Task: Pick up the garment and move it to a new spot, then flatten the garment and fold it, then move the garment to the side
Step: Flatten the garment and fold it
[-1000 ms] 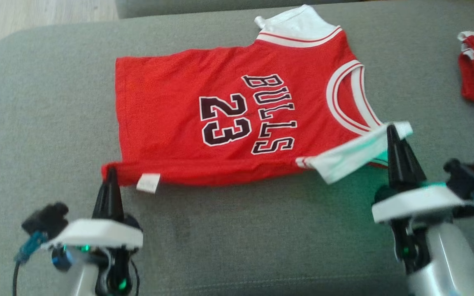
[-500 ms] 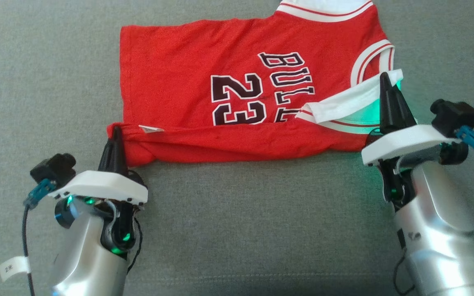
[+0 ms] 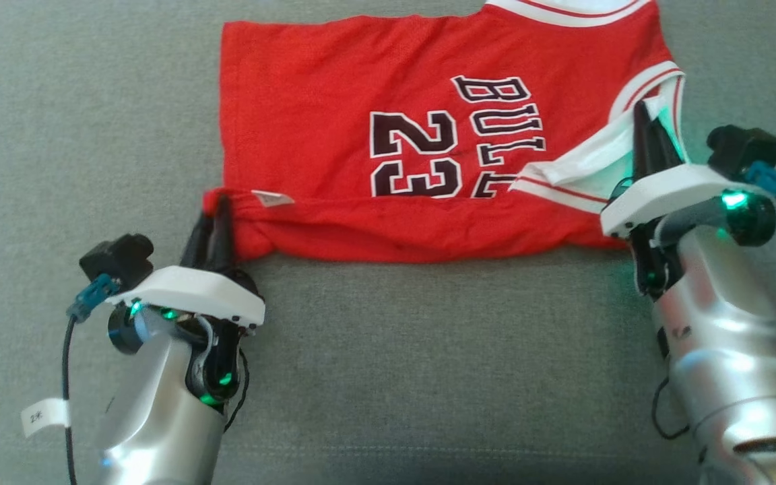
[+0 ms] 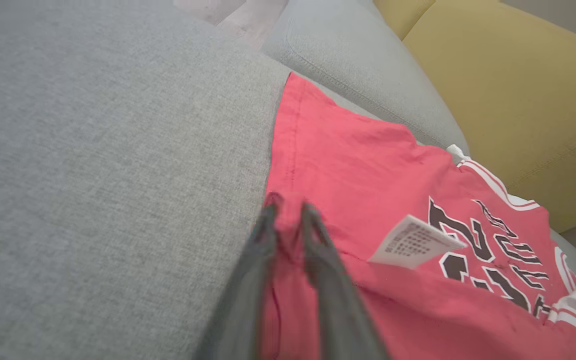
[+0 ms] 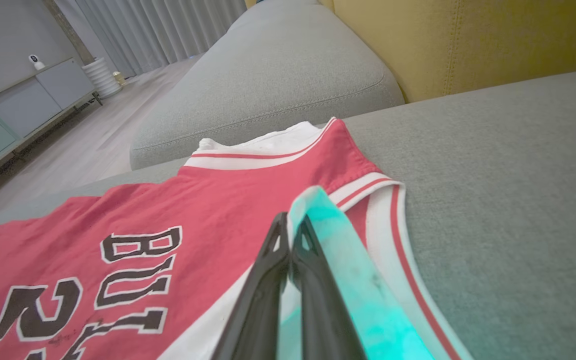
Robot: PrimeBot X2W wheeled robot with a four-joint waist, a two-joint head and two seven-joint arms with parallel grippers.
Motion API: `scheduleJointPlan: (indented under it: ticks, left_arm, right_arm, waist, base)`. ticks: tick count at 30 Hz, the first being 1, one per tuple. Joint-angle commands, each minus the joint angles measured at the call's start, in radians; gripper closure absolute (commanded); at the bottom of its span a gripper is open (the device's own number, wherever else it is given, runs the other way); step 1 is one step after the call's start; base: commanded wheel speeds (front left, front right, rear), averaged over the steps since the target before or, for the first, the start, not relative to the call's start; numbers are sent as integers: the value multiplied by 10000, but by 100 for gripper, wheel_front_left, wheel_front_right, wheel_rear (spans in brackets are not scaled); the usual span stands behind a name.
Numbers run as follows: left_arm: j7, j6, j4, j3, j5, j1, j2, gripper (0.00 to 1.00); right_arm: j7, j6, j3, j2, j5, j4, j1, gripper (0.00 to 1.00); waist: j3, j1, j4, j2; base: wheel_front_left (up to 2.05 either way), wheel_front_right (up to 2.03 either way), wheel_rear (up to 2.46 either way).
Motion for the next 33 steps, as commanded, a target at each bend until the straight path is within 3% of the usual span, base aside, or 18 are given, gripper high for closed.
scheduleJointPlan:
  ticks: [1,8,9,10,11,12,21,33]
  left_arm:
    - [-121,-65,-356,215,87,-205,146,0]
    - [-130,-45,-1181,-131,262,318,140,0]
    - [-131,-37,-1314,-167,287,437,140,0]
    - [-131,-26,-1441,-191,306,558,140,0]
    - [-131,-5,-1559,-218,336,680,140,0]
    - [-131,18,-1680,-236,361,801,146,0]
    - [171,269,-2639,-343,385,1874,410,0]
    - [1404,818,-3427,13,-276,3270,867,0]
  right_arm:
    - [-151,65,125,15,-82,-177,-328,100]
    - [-242,65,-977,-183,-751,1168,-1053,100]
    - [-249,65,-1114,-187,-844,1301,-1125,81]
    - [-254,65,-1263,-183,-922,1431,-1188,56]
    - [-258,65,-1376,-175,-1008,1534,-1245,16]
    - [-261,65,-1465,-161,-1087,1594,-1293,0]
    - [-268,65,-1937,8,-1393,726,-1231,0]
    - [-269,65,-409,62,-655,-1045,465,0]
  waist:
    - [-3,0,70,0]
    - [-60,0,407,0]
    - [-68,0,428,0]
    - [-77,0,445,0]
    - [-90,0,458,0]
    - [-105,0,464,0]
    - [-372,0,198,0]
    - [-1097,0,-450,0]
  base:
    - [0,0,0]
    - [0,0,0]
    - [0,0,0]
    - [0,0,0]
    - [0,0,0]
    - [0,0,0]
    - [0,0,0]
    - [0,0,0]
